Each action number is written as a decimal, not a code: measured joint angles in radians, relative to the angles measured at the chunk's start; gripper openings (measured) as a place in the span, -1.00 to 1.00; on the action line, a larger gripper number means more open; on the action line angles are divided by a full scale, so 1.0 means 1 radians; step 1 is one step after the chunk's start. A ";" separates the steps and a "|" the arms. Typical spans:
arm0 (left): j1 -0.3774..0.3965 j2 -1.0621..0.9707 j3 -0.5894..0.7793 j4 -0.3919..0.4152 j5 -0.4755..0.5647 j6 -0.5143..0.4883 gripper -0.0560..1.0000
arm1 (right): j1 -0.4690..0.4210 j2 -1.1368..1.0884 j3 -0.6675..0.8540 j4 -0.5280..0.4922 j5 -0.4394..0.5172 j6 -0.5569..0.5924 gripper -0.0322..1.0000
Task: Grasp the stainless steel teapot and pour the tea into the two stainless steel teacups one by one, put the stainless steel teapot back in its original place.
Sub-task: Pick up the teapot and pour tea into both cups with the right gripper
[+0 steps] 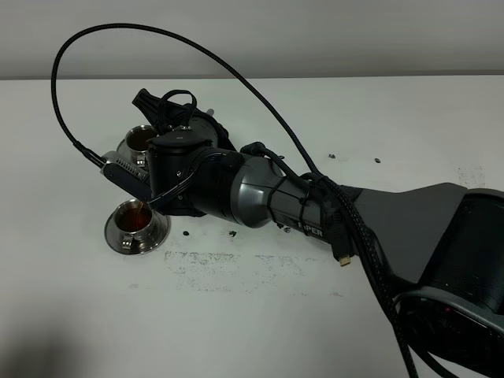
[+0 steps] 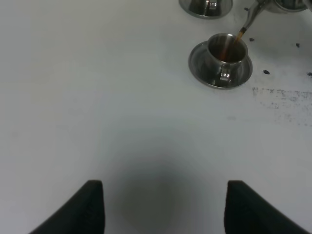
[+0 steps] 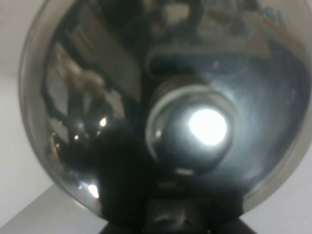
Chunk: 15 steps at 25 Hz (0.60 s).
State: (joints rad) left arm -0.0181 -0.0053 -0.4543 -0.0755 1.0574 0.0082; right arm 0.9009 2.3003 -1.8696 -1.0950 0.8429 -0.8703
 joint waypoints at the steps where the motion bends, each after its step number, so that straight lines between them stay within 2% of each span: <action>1: 0.000 0.000 0.000 0.000 0.000 0.000 0.09 | 0.000 0.000 0.000 -0.001 0.000 0.000 -0.60; 15: 0.000 0.000 0.000 0.000 0.000 0.000 0.09 | 0.000 0.000 0.000 -0.022 0.000 0.000 -0.60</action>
State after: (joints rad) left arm -0.0181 -0.0053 -0.4543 -0.0755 1.0574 0.0082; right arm 0.9009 2.3003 -1.8696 -1.1173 0.8429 -0.8703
